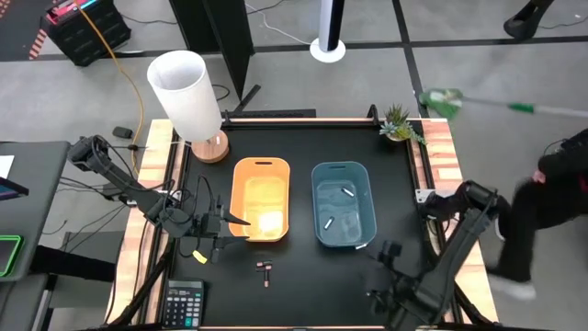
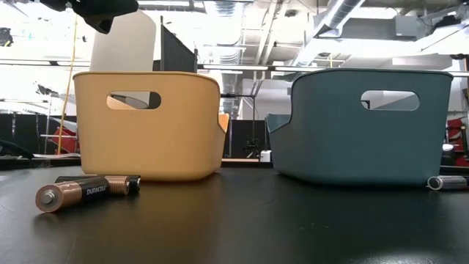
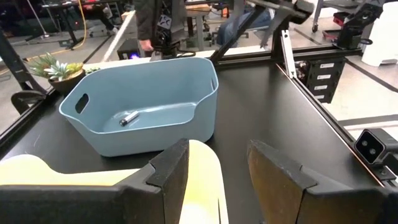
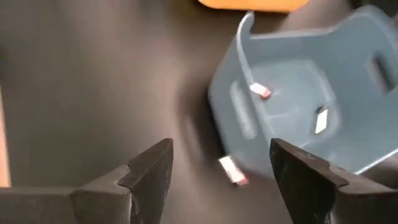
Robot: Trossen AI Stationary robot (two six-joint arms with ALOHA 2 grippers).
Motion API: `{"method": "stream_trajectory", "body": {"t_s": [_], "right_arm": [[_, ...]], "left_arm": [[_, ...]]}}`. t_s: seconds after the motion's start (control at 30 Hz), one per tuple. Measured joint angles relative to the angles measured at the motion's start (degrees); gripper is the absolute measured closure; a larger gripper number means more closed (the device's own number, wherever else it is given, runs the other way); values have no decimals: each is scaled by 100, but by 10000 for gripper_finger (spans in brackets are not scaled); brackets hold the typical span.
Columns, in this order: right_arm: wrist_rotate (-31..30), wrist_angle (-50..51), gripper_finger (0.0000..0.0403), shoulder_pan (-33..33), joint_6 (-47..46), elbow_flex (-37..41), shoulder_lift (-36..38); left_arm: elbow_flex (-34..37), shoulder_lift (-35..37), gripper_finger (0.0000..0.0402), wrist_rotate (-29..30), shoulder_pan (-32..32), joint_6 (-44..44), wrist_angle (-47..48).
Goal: Sort batteries
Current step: Put the silver battery into the blue bin
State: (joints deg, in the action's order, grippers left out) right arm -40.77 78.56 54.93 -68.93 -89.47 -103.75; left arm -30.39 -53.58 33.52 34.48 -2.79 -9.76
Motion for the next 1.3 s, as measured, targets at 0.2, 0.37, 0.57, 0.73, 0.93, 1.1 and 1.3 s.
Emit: {"method": "stream_trajectory", "body": {"t_s": [0.2,0.37,0.57,0.73,0.93,1.1,1.3], "right_arm": [[128,-597,121,408,-2568,756,-46],[236,-655,121,431,-3962,1342,-463],[233,-446,117,190,-4972,1552,-1045],[190,-570,103,-178,-4914,1553,-1382],[181,-488,80,-309,-4959,1582,-1370],[179,-649,47,-422,-5081,1587,-1367],[209,-1228,19,-525,-5268,1964,-1363]], "left_arm": [[0,0,244,1,-2,0,2],[0,0,244,0,-1,15,9],[0,0,244,0,-2,80,13],[0,0,244,2,-1,104,9],[0,0,244,1,-2,105,7],[0,0,244,2,0,129,7],[0,0,244,2,-2,153,9]]}}
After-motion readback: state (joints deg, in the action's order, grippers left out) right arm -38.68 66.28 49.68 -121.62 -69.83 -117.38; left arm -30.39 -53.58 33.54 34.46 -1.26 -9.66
